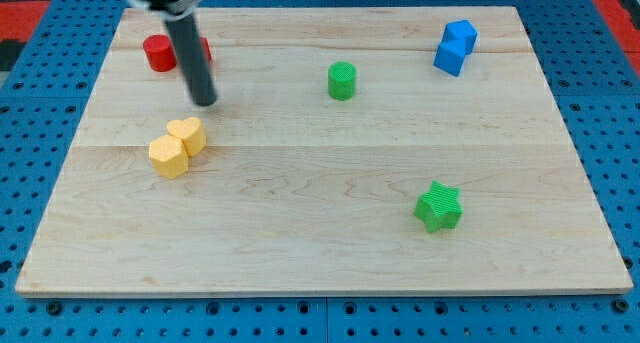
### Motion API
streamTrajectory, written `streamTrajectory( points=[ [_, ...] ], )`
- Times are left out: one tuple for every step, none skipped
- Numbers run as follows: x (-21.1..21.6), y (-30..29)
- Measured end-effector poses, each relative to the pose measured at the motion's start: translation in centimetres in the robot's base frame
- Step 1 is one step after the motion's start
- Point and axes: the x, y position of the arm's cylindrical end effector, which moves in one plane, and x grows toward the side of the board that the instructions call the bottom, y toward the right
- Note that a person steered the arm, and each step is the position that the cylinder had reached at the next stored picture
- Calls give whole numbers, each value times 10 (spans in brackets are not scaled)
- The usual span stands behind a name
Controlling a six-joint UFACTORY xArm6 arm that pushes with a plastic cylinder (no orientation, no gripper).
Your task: Move the green circle to the green star
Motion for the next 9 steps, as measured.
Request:
streamTrajectory(
  points=[
    [-31,35],
    [-43,87],
    [-43,116],
    [-43,143],
    [-29,151],
    [-5,154],
    [19,163],
    [45,176],
    [70,194]
  ],
)
